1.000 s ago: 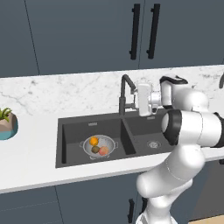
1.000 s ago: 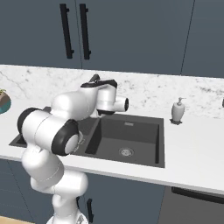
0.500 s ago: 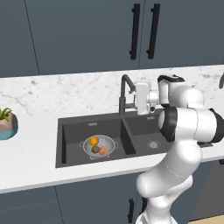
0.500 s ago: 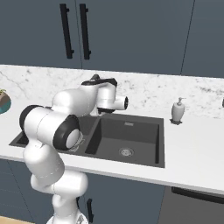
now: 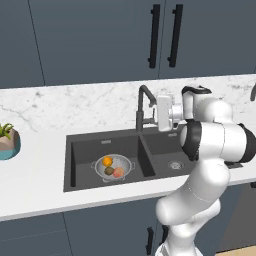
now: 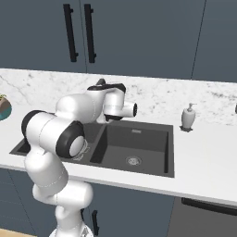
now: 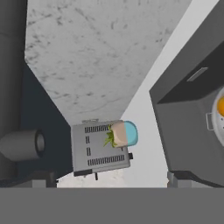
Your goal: Put the colander in the sink, put the kiwi, peach, orange in the colander, and turn on the sink faucet and pour water over the colander.
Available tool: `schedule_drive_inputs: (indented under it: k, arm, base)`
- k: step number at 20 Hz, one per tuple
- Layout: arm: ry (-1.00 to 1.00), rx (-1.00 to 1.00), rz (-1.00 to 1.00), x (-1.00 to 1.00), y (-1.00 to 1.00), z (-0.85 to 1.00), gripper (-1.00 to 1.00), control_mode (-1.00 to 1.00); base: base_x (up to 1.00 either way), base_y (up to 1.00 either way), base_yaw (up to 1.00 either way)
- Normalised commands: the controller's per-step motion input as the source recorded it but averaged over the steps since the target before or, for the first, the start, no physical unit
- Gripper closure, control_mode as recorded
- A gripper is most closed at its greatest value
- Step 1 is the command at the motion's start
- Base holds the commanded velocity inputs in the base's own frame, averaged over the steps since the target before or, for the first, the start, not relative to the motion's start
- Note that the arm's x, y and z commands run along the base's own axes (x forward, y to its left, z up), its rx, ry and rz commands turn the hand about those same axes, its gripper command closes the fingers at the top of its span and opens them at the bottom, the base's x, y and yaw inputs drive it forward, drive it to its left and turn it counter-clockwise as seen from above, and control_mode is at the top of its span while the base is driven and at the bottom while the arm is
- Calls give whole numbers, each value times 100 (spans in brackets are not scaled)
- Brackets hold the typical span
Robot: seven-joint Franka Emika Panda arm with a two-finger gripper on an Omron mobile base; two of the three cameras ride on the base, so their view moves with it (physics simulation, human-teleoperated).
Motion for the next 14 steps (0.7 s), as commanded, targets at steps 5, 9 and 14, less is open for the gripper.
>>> schedule_drive_inputs:
  k: [5,9,14]
  arm:
    - [0,0,0,15,0,-2,-100,-100]
    - [0,0,0,16,0,-3,-100,-100]
    - [0,0,0,17,0,-2,-100,-100]
  base:
    - [0,0,0]
    - [0,0,0]
    - [0,0,0]
